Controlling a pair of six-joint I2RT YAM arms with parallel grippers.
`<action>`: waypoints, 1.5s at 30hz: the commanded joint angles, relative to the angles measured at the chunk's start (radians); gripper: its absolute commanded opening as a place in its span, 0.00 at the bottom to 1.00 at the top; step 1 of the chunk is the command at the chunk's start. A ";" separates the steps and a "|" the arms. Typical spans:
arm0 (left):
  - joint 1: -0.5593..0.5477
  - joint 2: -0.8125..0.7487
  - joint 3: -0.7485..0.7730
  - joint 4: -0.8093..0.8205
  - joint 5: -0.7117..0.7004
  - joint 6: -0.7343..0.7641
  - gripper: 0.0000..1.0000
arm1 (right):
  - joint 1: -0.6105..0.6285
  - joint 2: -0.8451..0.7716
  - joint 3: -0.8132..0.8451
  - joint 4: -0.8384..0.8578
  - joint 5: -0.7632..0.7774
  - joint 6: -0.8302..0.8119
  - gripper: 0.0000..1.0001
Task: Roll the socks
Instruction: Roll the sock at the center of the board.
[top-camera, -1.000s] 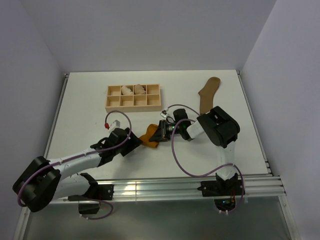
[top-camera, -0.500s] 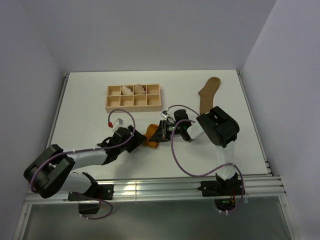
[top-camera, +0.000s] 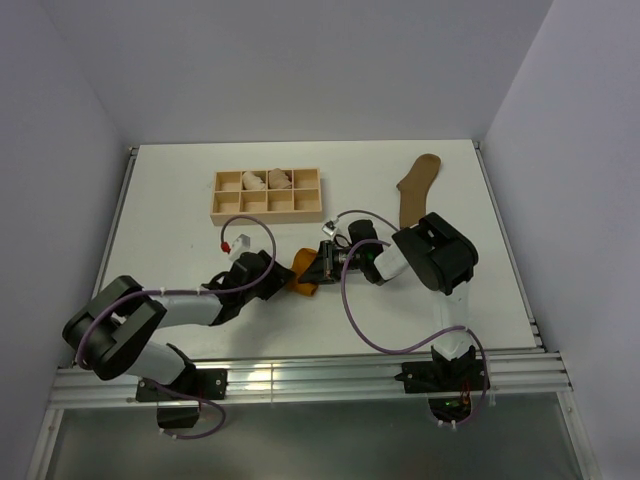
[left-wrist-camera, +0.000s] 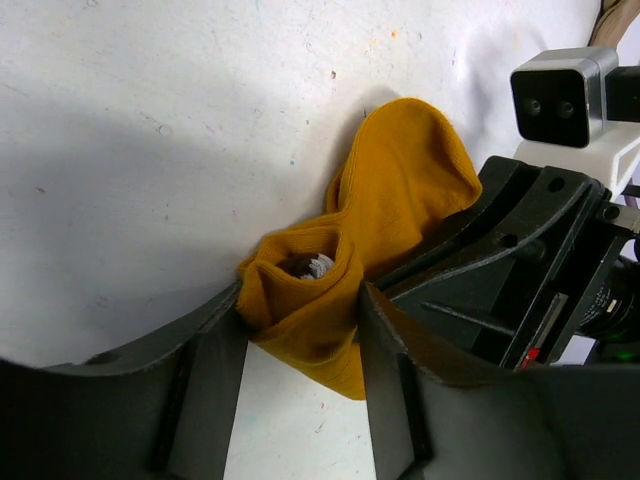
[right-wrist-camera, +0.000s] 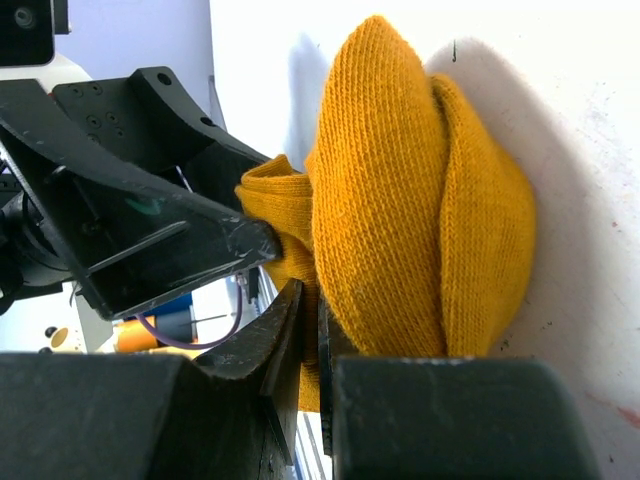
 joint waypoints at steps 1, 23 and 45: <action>-0.005 0.027 0.019 -0.023 -0.004 0.019 0.49 | -0.010 0.070 -0.046 -0.167 0.181 -0.100 0.00; -0.054 0.075 0.152 -0.190 -0.070 0.091 0.01 | 0.048 -0.517 -0.048 -0.571 0.584 -0.524 0.46; -0.063 0.084 0.215 -0.279 -0.060 0.124 0.00 | 0.582 -0.518 -0.039 -0.500 1.229 -1.008 0.64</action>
